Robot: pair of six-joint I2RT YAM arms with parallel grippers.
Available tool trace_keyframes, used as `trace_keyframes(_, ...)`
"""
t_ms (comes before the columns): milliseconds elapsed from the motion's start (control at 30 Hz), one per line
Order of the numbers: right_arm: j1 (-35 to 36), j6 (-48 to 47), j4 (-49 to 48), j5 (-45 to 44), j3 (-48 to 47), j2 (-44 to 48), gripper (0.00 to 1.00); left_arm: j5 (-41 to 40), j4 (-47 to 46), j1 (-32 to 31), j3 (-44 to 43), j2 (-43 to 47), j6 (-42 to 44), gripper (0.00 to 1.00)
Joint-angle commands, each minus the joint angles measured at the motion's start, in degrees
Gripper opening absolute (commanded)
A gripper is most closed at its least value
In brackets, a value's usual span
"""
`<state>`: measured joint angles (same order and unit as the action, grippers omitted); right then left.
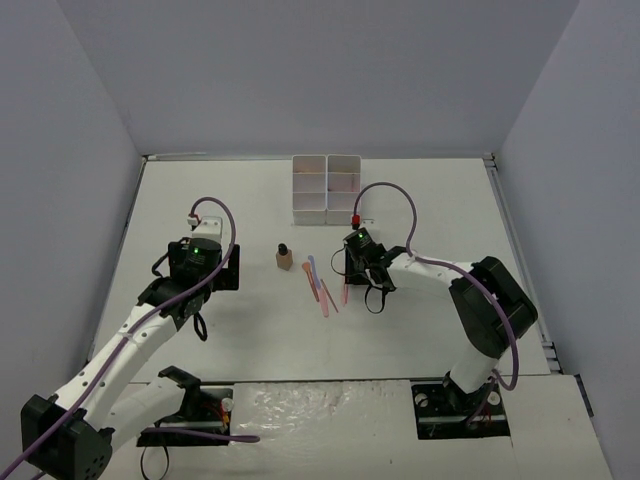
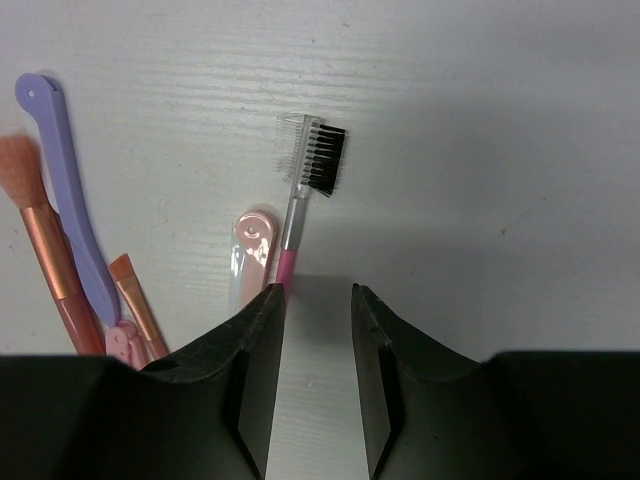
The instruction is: Organize the makeup
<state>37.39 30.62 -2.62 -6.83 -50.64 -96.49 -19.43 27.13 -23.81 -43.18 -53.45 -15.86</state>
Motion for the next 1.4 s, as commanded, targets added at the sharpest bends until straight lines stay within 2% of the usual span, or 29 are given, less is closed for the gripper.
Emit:
trace_keyframes(0,0.7,1.3,-0.5,-2.3,-2.8,-0.8,0.3,-1.2,-1.8,0.4,-1.7,0.1,0.2,0.97)
trace_keyframes(1367,1.7,3.3,0.3,-4.7,0.6,-1.9,0.25,-0.8,-2.0,0.4,-1.6,-0.1,0.2,0.97)
